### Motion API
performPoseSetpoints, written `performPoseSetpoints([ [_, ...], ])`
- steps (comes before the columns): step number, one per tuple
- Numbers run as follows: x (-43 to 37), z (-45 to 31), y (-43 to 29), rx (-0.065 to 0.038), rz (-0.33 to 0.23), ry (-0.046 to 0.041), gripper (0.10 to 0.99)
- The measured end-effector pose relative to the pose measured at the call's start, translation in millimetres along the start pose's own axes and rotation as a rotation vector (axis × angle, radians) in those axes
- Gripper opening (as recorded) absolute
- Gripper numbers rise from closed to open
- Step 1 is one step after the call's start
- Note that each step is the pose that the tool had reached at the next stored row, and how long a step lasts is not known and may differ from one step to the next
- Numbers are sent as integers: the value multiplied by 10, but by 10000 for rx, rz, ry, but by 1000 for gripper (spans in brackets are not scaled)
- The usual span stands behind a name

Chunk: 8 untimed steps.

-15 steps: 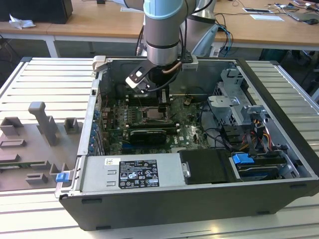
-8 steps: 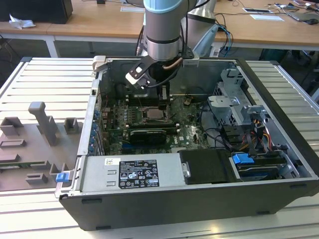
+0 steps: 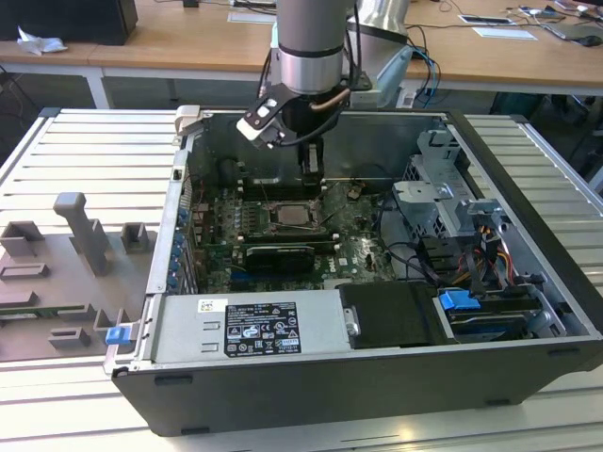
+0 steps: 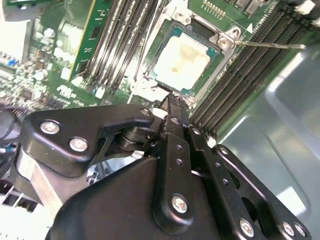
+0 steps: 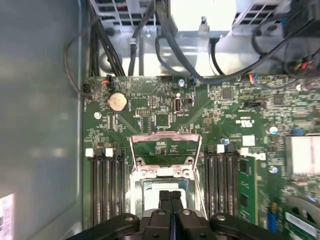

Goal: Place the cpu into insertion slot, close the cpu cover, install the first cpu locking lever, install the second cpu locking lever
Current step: 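Close the cpu cover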

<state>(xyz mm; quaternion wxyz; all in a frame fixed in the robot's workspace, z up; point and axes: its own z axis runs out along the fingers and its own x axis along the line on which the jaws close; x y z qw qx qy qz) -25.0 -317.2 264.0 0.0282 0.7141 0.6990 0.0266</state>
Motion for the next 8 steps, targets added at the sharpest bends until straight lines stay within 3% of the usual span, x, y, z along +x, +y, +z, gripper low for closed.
performPoseSetpoints([
  [2,0,-69,11,0,-3,-12,106],
  [4,1,-87,45,9,-1,-16,106],
  [7,4,-73,246,147,-2,-21,106],
  [8,5,-71,278,160,-3,-22,106],
])
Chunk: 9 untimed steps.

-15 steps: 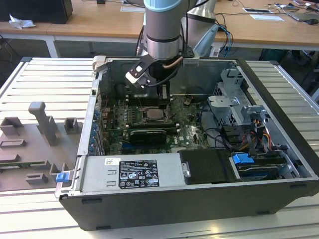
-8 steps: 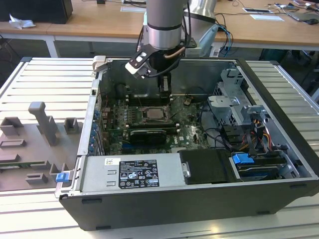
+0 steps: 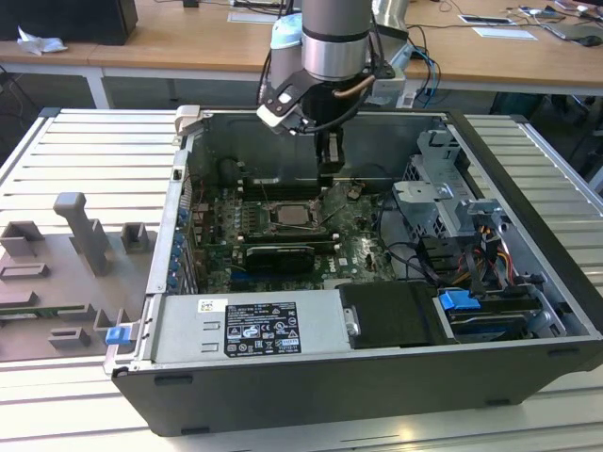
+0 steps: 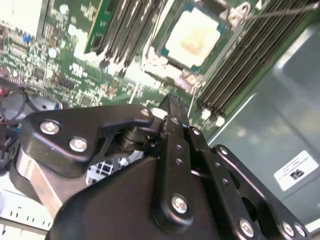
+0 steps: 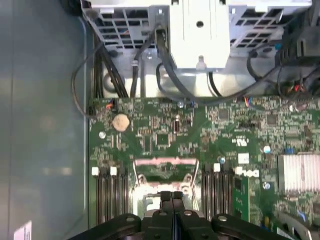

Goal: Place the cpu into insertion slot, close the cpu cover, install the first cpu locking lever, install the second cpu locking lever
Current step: 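Close the cpu cover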

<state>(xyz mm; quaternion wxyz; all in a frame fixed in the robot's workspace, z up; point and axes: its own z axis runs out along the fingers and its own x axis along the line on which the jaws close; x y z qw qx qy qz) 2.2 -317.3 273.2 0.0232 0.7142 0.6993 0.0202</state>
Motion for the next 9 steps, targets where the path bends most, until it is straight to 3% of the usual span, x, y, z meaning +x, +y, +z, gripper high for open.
performPoseSetpoints([
  [7,6,16,144,13,-1,-31,106],
  [9,8,37,274,55,-5,-49,106],
])
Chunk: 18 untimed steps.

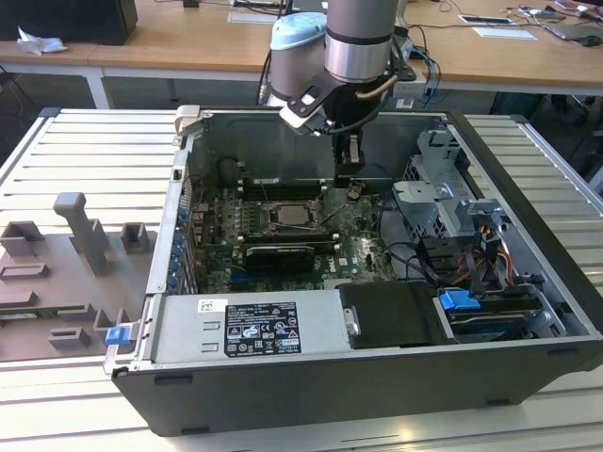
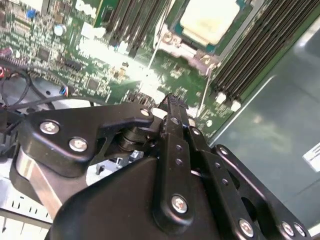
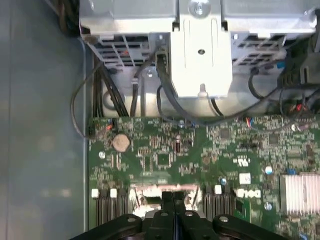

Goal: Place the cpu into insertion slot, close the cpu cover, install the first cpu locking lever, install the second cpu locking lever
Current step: 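Close the cpu cover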

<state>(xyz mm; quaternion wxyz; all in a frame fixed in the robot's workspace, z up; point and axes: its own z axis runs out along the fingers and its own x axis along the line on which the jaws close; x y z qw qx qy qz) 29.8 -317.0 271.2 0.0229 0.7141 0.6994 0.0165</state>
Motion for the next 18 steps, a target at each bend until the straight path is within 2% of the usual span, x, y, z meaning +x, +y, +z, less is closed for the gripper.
performPoseSetpoints([
  [4,6,28,140,48,0,2,106],
  [7,15,53,192,71,-33,1,106],
  [12,27,115,231,130,-245,12,106],
  [16,31,202,234,167,-306,15,106],
  [18,31,208,229,173,-310,12,106],
])
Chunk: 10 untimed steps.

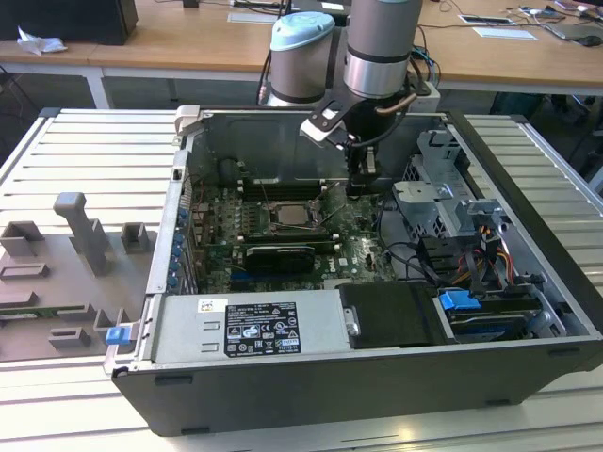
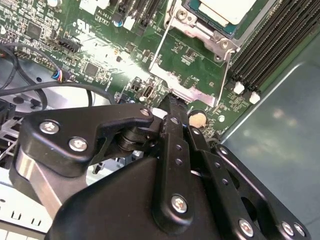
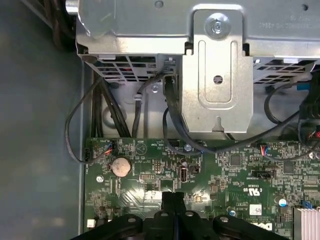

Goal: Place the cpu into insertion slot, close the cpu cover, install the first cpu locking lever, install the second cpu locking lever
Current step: 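Close the cpu cover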

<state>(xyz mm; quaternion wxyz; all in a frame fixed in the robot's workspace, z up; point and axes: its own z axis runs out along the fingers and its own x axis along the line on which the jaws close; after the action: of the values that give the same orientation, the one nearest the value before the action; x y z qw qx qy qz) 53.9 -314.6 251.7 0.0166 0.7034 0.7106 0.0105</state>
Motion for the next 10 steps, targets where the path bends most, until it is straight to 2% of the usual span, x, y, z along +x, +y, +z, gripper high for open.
performPoseSetpoints([
  [4,1,1,-53,-1,2,3,106],
  [10,1,1,-70,-1,2,2,106],
])
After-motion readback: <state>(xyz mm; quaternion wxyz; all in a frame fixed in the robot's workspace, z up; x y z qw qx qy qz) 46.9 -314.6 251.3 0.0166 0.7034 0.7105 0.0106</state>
